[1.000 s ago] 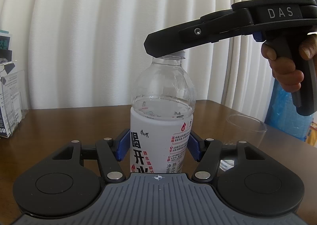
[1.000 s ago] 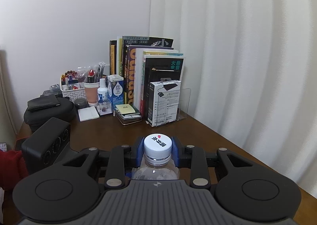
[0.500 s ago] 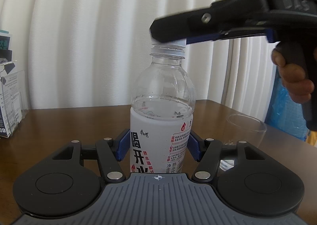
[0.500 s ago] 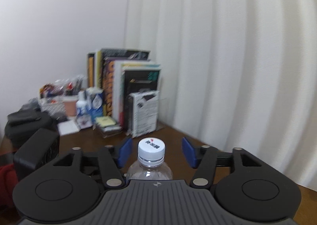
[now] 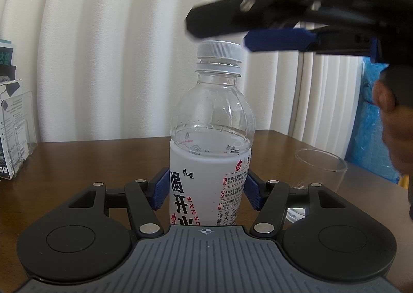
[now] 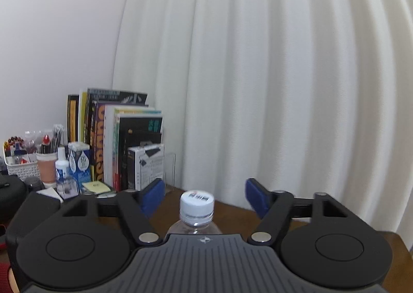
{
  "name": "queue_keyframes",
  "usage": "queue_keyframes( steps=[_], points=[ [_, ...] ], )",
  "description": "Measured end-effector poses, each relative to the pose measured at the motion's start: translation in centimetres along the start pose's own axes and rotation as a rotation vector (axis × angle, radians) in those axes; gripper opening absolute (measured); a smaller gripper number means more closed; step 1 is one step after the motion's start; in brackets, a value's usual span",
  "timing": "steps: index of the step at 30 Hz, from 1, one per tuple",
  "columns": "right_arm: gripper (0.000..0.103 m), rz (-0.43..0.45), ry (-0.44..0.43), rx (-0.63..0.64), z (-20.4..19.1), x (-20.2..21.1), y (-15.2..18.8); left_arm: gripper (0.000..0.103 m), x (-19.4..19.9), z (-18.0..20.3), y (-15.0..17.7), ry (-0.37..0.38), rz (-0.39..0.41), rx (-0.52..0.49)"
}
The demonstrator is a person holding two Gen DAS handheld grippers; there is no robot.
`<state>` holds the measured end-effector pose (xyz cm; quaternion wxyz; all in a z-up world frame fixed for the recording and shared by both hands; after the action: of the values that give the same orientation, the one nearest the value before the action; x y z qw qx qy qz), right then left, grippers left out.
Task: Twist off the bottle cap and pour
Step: 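Regrasp the cap with the right tool, twist, then open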
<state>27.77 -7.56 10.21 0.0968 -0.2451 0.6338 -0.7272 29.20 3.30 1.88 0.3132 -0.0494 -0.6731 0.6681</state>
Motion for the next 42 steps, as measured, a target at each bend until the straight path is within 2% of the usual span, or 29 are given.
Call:
queue_keyframes(
  steps=[4,8,9,13,17,20,26,30,33,42],
  points=[
    [0.051,-0.003,0.003,0.004,-0.7,-0.4,0.4,0.06,0.0,0.1,-0.1,0.001,0.0,0.001],
    [0.047,0.004,0.01,-0.008,-0.7,-0.2,0.3,0.06,-0.2,0.1,-0.1,0.001,0.0,0.0],
    [0.041,0.005,0.008,-0.01,-0.7,-0.2,0.3,0.06,-0.2,0.1,-0.1,0.001,-0.001,0.0],
    [0.032,0.004,0.013,-0.016,-0.6,-0.4,0.4,0.06,-0.2,0.2,0.0,0.001,-0.002,-0.001],
    [0.032,-0.001,-0.005,-0.013,-0.3,-0.4,0.4,0.06,-0.1,0.3,-0.1,0.002,-0.001,-0.001],
    [0.032,-0.019,-0.05,0.004,0.1,-0.4,0.1,0.06,-0.1,0.4,-0.1,0.002,-0.001,-0.003],
    [0.032,-0.075,-0.219,0.048,1.8,-0.7,-0.7,0.06,-0.1,0.5,-0.1,0.003,-0.001,-0.004],
    [0.032,-0.123,-0.373,0.041,3.7,-1.2,-1.2,0.06,0.1,0.7,0.0,0.003,-0.001,-0.015],
    [0.031,-0.144,-0.434,0.029,4.6,-1.4,-1.5,0.06,0.1,0.9,0.0,0.004,-0.001,-0.023],
    [0.032,-0.108,-0.431,0.085,3.1,-0.3,-1.2,0.058,0.3,0.8,0.2,0.005,-0.003,-0.03]
  ],
)
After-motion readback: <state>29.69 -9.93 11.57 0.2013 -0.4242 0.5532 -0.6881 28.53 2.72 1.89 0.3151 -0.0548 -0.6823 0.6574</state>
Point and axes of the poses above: each gripper's, at about its wrist camera, not at the fingertips, and x roughly against the way its jaws point, z to its right, y to its underside, the point moved 5 cm from there along -x, roughly the way its jaws point, and after that the axes turned 5 degrees about -z, right-handed, at the moved point
